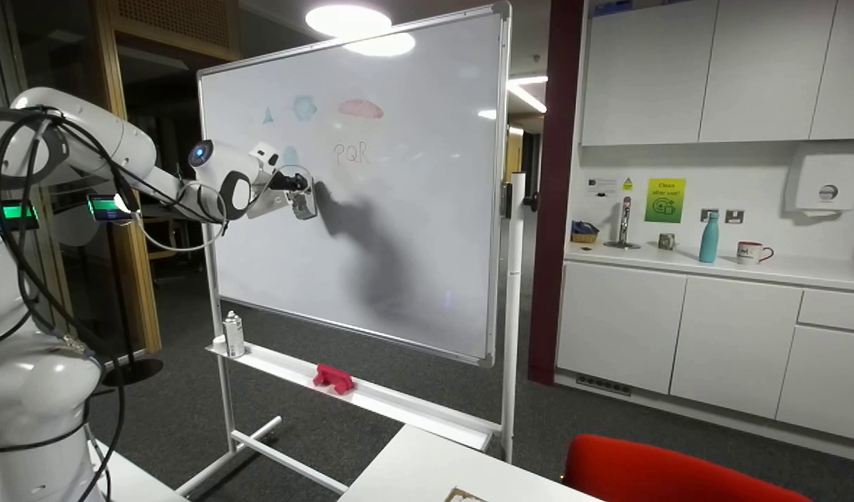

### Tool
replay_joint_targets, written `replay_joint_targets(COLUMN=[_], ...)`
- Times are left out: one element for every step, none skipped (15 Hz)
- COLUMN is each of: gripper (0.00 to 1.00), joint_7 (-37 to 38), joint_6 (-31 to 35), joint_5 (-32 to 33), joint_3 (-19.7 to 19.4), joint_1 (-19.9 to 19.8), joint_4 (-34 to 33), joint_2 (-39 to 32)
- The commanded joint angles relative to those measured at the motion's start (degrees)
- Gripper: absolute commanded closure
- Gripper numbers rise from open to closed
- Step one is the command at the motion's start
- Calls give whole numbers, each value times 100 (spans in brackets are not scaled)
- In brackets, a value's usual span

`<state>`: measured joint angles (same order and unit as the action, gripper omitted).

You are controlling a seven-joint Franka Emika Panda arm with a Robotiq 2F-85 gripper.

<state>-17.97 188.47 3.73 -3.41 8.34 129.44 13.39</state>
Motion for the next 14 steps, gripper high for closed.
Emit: replay_joint_targets(gripper=[42,67,67,67,67,67,67,67,67,67,67,67,67,67], joint_7=[0,0,3,0,-4,-13,-18,-18,-21,-22,-23,-28,-33,-42], joint_6=[4,6,37,71,75,78,111,136,156,206,280,335,369,438], joint_5=[0,0,1,4,-2,-3,-2,-6,-5,-5,4,15,24,40], joint_3=[0,0,-9,-20,-45,-70,-80,-90,-97,-100,-85,-71,-68,-40], joint_1=[1,1,11,26,67,109,129,153,177,199,186,169,167,110], joint_4=[0,0,-12,-19,-20,-19,-25,-30,-33,-39,-51,-60,-72,-96], joint_2=[-5,-7,-41,-65,-82,-94,-115,-129,-136,-148,-173,-192,-209,-240])
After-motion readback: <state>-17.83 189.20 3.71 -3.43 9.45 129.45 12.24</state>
